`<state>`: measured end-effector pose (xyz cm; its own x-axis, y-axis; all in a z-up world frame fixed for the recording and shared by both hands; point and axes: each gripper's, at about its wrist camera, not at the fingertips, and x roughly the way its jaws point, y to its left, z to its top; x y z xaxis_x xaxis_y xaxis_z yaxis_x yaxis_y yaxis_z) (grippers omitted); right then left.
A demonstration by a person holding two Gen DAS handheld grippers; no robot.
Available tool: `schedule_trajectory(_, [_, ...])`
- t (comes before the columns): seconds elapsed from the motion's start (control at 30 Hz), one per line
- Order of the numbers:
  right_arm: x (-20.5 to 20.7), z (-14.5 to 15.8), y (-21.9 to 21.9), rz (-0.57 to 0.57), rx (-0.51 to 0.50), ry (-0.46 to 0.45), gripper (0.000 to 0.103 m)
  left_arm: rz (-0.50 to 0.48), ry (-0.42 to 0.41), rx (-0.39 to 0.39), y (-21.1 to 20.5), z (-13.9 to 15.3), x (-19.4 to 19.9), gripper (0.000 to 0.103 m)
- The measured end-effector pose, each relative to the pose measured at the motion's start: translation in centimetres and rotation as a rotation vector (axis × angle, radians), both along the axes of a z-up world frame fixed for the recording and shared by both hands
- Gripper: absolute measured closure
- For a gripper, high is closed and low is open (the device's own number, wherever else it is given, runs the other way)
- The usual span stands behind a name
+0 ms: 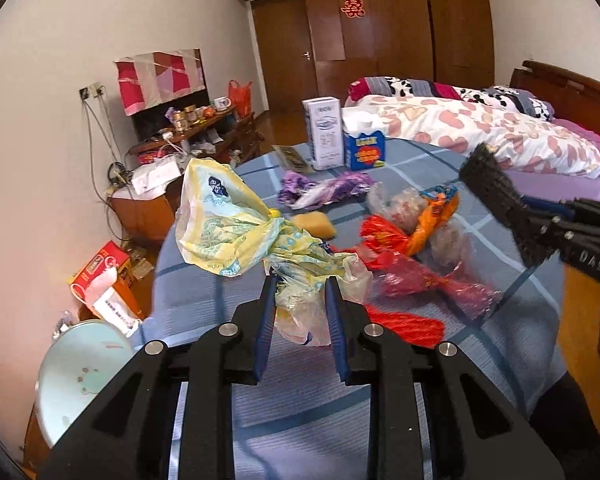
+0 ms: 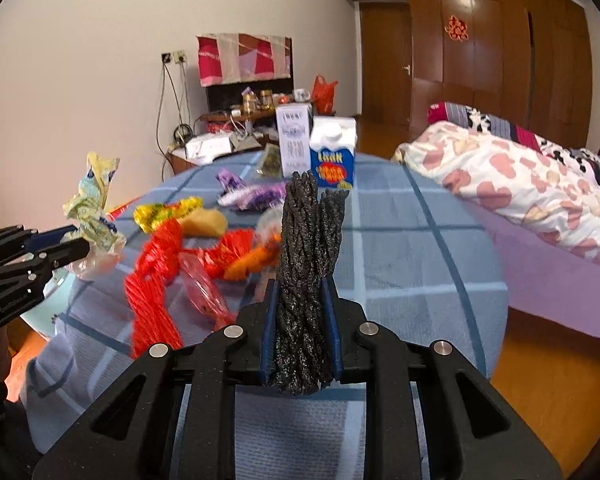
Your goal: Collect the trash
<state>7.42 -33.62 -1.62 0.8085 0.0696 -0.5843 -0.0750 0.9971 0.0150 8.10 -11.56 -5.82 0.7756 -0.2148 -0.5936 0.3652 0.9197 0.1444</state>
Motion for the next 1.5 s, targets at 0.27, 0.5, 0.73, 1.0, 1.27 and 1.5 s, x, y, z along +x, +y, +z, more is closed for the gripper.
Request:
schedule_trajectory(0.27, [0.3, 2.3, 3.0, 0.069, 0.003, -0.054, 0.081, 0.073, -0.01, 0.034, 5.2, 0.6, -0.5, 0.078])
schedule_trajectory(0.5, [2.0, 2.7, 7.7, 0.177, 0.012, -0.068, 0.081, 0.163, 0.009, 0.065, 10.1, -0.3, -1.0, 0.078])
schedule_trajectory(0.73, [3.9, 2.0, 12.9, 0.285, 0.015, -0.055, 0.08, 0.255, 0.042, 0.082, 14.9, -1.7, -1.2, 0.078])
schedule_trajectory(1.0, [6.0, 1.0, 18.7, 0.392, -0.011, -0.034, 0.08, 0.351, 0.069, 0.087, 19.4, -2.7, -1.0, 0.078])
schedule_trajectory(1.27, [7.4, -0.2, 22.9, 0.466, -0.017, -0.002, 0.08, 0.41, 0.091, 0.089, 21.9, -3.2, -0.9, 0.078])
schedule_trajectory(1.5, [8.1, -1.1, 25.6, 0.51, -0.026, 0.011, 0.08, 0.453, 0.097, 0.083, 23.7, -3.3, -1.3, 0.078])
